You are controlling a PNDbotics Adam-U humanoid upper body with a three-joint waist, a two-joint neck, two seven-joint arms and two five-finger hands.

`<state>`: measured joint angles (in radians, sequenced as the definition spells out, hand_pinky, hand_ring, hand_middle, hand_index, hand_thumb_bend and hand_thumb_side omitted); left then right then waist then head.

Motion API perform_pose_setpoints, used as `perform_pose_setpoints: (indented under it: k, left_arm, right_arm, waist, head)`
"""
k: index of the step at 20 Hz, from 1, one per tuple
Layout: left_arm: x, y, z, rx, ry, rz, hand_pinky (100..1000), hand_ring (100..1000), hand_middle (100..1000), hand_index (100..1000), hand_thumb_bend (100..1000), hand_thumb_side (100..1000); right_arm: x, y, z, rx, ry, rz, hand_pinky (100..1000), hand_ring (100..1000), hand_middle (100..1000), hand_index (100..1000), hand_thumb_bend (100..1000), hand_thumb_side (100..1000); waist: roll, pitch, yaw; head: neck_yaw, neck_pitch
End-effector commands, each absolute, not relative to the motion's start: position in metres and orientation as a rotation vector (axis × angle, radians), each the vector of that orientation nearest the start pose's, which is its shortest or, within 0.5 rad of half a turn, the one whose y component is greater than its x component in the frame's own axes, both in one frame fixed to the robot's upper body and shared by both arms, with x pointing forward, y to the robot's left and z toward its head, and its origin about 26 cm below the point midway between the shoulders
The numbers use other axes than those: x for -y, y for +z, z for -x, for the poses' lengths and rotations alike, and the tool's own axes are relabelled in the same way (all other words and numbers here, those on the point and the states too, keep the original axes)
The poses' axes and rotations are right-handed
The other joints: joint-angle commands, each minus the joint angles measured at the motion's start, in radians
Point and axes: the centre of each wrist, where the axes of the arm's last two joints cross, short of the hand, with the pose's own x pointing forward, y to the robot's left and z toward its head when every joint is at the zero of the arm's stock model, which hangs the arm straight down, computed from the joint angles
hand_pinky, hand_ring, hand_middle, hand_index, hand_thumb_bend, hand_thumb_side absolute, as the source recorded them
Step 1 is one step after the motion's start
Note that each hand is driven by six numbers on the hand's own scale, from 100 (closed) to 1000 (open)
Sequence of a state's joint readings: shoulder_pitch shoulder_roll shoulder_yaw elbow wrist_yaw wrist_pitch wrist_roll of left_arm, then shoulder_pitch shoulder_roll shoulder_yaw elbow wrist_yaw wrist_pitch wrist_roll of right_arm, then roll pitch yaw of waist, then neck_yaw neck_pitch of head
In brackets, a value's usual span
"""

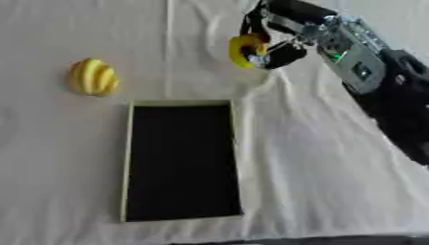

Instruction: Pick up objects on the table and place them in the box.

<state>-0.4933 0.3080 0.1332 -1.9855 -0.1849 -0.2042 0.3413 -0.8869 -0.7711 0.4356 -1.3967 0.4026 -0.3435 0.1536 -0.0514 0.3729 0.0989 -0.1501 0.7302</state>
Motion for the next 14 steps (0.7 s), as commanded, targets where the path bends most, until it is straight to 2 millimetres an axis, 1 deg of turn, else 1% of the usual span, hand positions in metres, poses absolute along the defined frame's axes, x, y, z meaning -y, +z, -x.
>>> perform_pose_setpoints:
  k: [1, 5, 7, 10, 11, 14]
  left_arm:
    - [-0.273, 0.269, -0.309, -3.402, -0.032, 0.699, 779, 791, 765, 863, 100, 347]
    - [-0.274, 0.269, -0.309, -3.394, -0.041, 0.707, 780, 791, 764, 863, 100, 342]
    - [-0.274, 0.269, -0.309, -3.391, -0.046, 0.709, 781, 791, 764, 863, 100, 339]
    - [-0.275, 0.268, -0.308, -3.387, -0.045, 0.719, 782, 791, 764, 864, 100, 332]
    - [-0.275, 0.268, -0.308, -3.386, -0.039, 0.721, 782, 791, 764, 864, 100, 331]
    - [-0.275, 0.269, -0.308, -3.381, -0.012, 0.727, 783, 791, 764, 865, 100, 318]
  right_arm:
    - [0.273, 0.292, -0.397, -2.644, -2.033, -0.903, 809, 624, 245, 440, 100, 178]
    - [0.265, 0.294, -0.38, -2.602, -2.018, -0.713, 808, 623, 245, 439, 100, 189]
    - [0.256, 0.295, -0.372, -2.565, -2.016, -0.614, 802, 624, 248, 439, 100, 189]
    - [0.236, 0.297, -0.36, -2.522, -1.965, -0.508, 793, 620, 255, 444, 100, 194]
    - [0.229, 0.297, -0.356, -2.51, -1.958, -0.484, 793, 619, 257, 445, 100, 183]
    - [0.21, 0.292, -0.342, -2.483, -1.967, -0.429, 798, 615, 258, 447, 100, 187]
  waist:
    - [0.003, -0.029, -0.005]
    - [0.008, -0.035, -0.015]
    - [0.013, -0.039, -0.023]
    - [0.017, -0.048, -0.034]
    - [0.019, -0.051, -0.037]
    - [0.024, -0.061, -0.04]
  head:
    - [-0.002, 0.004]
    - [-0.007, 0.005]
    - [-0.009, 0.004]
    - [-0.005, 0.007]
    - [-0.004, 0.009]
    - [-0.003, 0.013]
